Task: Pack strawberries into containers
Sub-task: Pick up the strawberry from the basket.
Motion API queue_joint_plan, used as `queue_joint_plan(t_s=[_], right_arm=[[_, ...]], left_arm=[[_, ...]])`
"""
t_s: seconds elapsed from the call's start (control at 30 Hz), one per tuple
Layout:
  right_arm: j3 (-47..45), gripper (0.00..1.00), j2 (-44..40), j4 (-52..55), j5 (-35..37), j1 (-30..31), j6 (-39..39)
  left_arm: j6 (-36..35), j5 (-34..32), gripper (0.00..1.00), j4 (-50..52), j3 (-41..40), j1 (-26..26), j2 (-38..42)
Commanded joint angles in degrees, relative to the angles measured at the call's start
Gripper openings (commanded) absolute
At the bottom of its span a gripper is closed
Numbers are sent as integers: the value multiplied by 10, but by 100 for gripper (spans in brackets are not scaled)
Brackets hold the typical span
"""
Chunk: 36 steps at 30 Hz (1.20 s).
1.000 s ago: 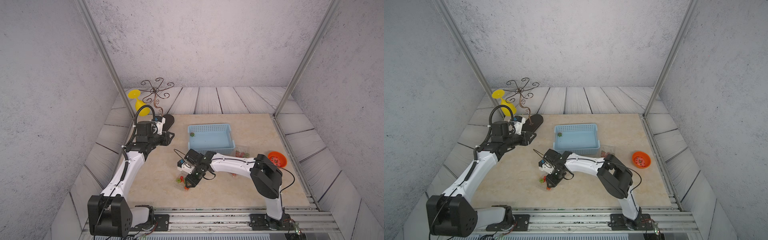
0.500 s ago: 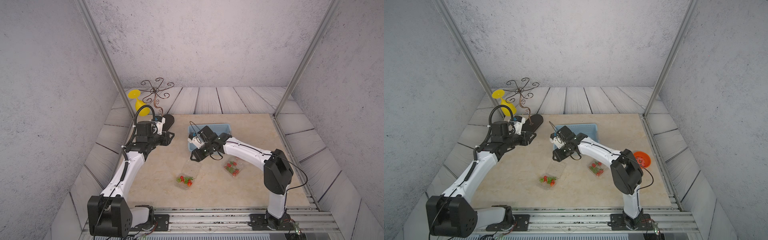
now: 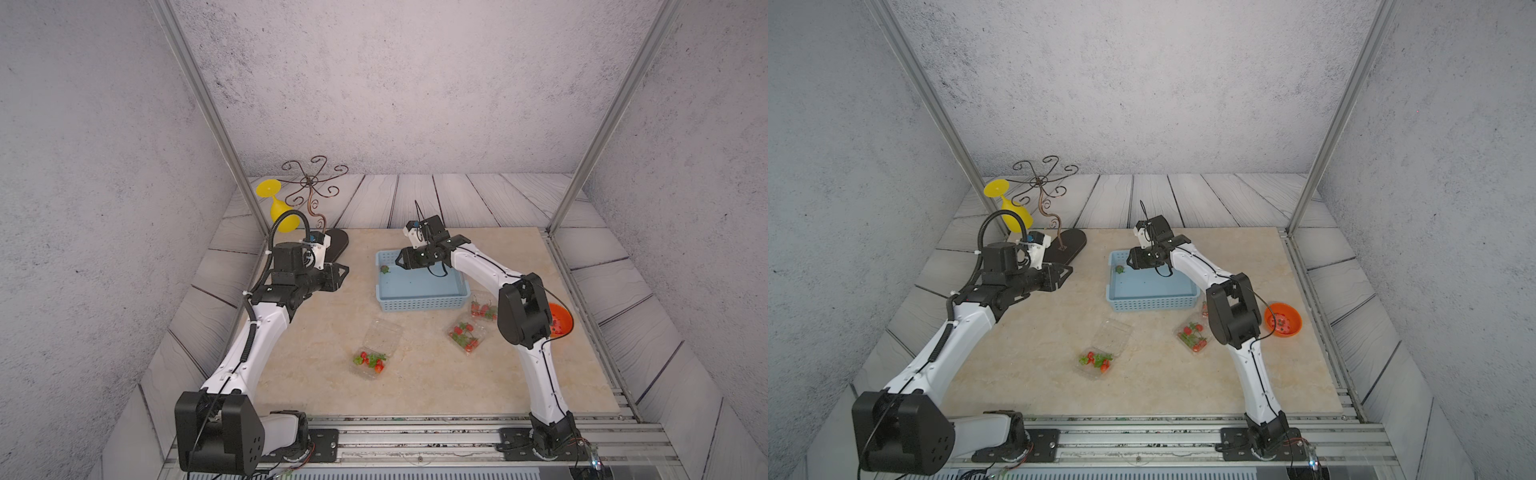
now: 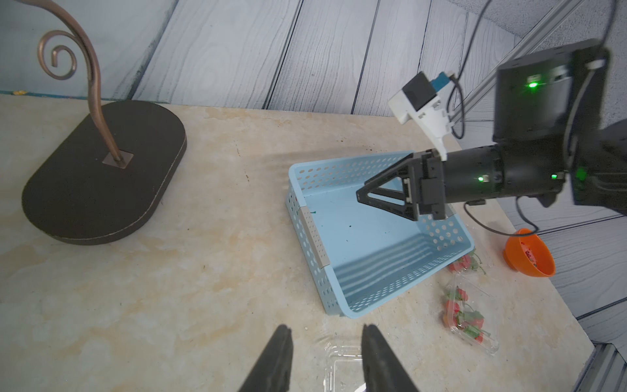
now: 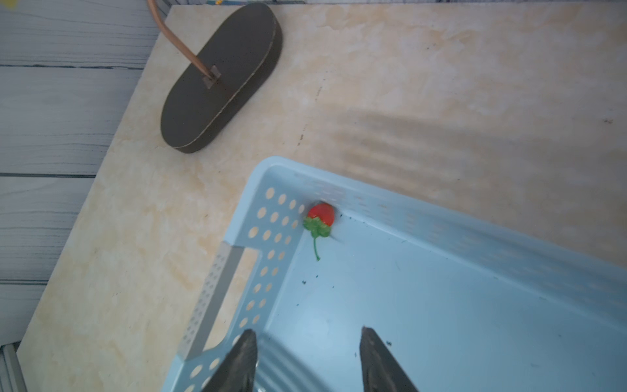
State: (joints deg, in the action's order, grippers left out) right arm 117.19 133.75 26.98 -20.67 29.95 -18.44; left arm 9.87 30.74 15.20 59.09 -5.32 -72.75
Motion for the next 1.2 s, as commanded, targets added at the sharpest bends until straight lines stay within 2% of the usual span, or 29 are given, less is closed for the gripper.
queue_joint_plan(t_s=[0.0, 0.27, 0.6, 1.17], right_arm=[[43, 50, 59, -17, -26, 5, -23], [94, 47, 132, -54, -84, 3, -72], [126, 43, 172, -34, -87, 3, -59], [122, 36, 184, -28, -93, 8, -55]], left_arm=[[-5, 7, 38, -2, 6, -2, -7], [-7, 5, 38, 0, 7, -2, -17], [-8, 4, 38, 2, 9, -2, -20], [-9, 3, 38, 2, 11, -2, -24]])
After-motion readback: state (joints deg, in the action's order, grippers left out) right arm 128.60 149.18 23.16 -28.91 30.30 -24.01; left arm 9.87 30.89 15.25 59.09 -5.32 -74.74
